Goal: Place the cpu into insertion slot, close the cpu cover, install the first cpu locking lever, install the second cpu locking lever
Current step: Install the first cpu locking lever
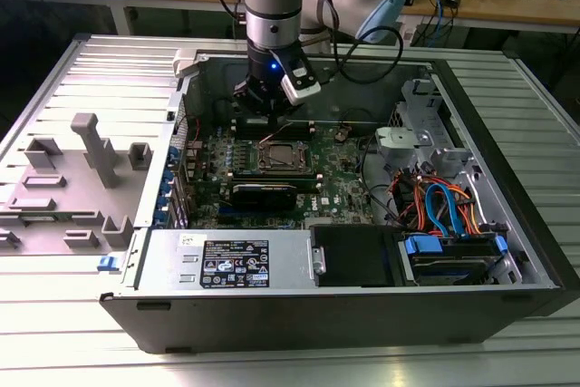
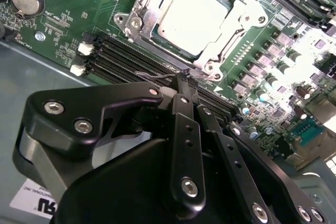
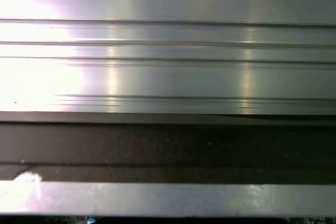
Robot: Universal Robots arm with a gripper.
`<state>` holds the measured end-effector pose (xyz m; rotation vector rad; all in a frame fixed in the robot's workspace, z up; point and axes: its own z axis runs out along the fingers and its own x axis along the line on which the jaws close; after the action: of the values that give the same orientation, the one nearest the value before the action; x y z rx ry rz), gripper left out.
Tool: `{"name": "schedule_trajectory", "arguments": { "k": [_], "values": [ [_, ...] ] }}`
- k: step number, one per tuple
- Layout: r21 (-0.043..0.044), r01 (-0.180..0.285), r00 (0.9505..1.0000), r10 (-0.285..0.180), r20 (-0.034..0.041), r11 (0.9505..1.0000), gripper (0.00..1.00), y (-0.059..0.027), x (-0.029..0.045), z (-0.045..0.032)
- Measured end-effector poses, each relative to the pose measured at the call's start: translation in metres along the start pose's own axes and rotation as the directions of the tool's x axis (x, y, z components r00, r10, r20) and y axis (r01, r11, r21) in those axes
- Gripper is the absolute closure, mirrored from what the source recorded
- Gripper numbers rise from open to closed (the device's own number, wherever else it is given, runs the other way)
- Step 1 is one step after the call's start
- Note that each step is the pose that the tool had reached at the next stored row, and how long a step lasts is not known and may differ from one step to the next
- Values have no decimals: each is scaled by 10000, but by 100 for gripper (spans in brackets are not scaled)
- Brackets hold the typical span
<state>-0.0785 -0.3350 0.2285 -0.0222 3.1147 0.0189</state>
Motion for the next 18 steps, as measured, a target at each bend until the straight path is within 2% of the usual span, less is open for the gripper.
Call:
{"name": "schedule_trajectory", "arguments": {
  "k": [2,7,18],
  "values": [
    [89,2,10000,-2,-1,10000,89,14,-30,4],
    [167,4,10000,-4,-2,9999,89,23,-54,10],
    [174,4,10000,-3,-2,9998,89,22,-175,15]
  ]
}}
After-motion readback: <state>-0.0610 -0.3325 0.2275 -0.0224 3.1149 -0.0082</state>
